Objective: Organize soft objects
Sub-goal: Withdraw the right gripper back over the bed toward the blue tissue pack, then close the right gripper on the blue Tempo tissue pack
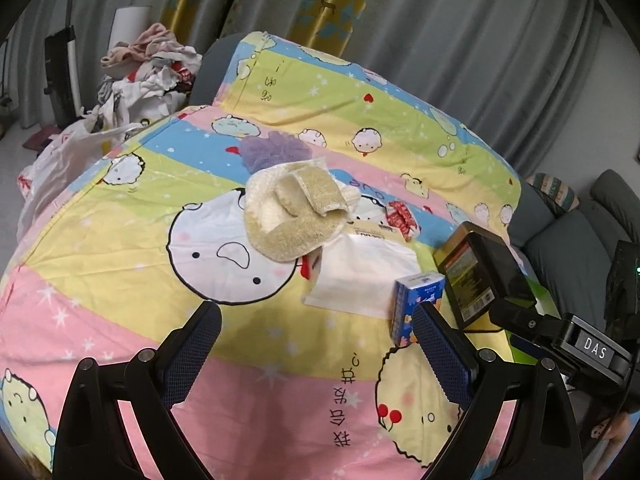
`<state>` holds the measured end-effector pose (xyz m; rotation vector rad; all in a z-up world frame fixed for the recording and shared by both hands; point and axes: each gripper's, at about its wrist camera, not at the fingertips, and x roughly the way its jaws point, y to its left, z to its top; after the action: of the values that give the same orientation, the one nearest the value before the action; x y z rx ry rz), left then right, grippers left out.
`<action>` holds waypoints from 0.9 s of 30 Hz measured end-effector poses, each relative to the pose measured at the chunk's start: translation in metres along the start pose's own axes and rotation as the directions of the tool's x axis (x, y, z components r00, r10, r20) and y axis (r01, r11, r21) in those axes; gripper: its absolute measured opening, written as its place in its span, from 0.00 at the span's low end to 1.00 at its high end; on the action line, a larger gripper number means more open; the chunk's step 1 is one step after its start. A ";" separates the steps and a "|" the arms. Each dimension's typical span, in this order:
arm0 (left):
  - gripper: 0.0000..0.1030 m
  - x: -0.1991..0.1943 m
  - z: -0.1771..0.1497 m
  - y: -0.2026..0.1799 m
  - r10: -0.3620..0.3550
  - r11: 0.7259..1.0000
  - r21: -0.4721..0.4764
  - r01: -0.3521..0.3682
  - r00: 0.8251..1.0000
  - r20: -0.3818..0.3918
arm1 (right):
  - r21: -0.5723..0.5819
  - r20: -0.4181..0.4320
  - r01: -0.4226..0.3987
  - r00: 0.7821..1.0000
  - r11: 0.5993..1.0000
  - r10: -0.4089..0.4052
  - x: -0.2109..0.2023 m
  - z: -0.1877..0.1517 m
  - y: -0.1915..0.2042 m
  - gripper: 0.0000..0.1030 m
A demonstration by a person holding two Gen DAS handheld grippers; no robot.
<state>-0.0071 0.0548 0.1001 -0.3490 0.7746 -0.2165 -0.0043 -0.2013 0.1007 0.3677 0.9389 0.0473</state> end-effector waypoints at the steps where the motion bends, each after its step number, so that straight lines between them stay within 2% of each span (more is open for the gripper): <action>1: 0.93 0.001 -0.001 0.000 0.003 1.000 0.003 -0.003 1.000 -0.005 | -0.003 -0.010 -0.008 1.000 1.000 0.008 0.001 0.000 0.000 0.99; 4: 0.93 0.004 -0.003 -0.004 0.007 1.000 0.024 -0.006 1.000 -0.025 | -0.012 -0.034 -0.041 0.999 0.999 0.041 0.004 0.001 -0.002 0.99; 13: 0.93 0.014 -0.009 -0.007 0.033 0.999 0.040 -0.029 0.996 -0.087 | -0.036 -0.044 -0.041 0.998 0.999 0.039 0.028 0.001 -0.001 0.94; 17: 0.93 0.017 -0.011 -0.007 0.050 0.998 0.045 -0.046 0.993 -0.105 | -0.101 -0.025 0.005 1.000 0.995 -0.008 0.052 0.001 0.005 0.94; 19: 0.93 0.018 -0.012 -0.007 0.057 0.997 0.048 -0.052 0.992 -0.114 | -0.117 -0.048 0.042 0.998 0.992 -0.048 0.070 -0.001 0.005 0.93; 21: 0.93 0.019 -0.012 -0.006 0.058 0.997 0.048 -0.053 0.992 -0.116 | -0.128 -0.066 0.057 0.996 0.990 -0.066 0.084 -0.002 0.005 0.88; 23: 0.93 0.019 -0.011 -0.005 0.055 0.998 0.045 -0.050 0.991 -0.121 | -0.144 -0.065 0.069 0.995 0.987 -0.079 0.092 -0.002 0.006 0.69; 24: 0.93 0.019 -0.010 -0.004 0.055 0.998 0.044 -0.049 0.991 -0.123 | -0.155 -0.069 0.056 0.995 0.986 -0.067 0.094 -0.002 0.006 0.63; 27: 0.93 0.019 -0.009 0.000 0.058 0.998 0.037 -0.054 0.991 -0.122 | -0.155 -0.079 0.075 0.993 0.985 -0.088 0.084 -0.003 0.006 0.60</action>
<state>-0.0001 0.0466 0.0824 -0.2832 0.9007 -0.1998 0.0438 -0.1784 0.0355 0.1869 1.0275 0.0600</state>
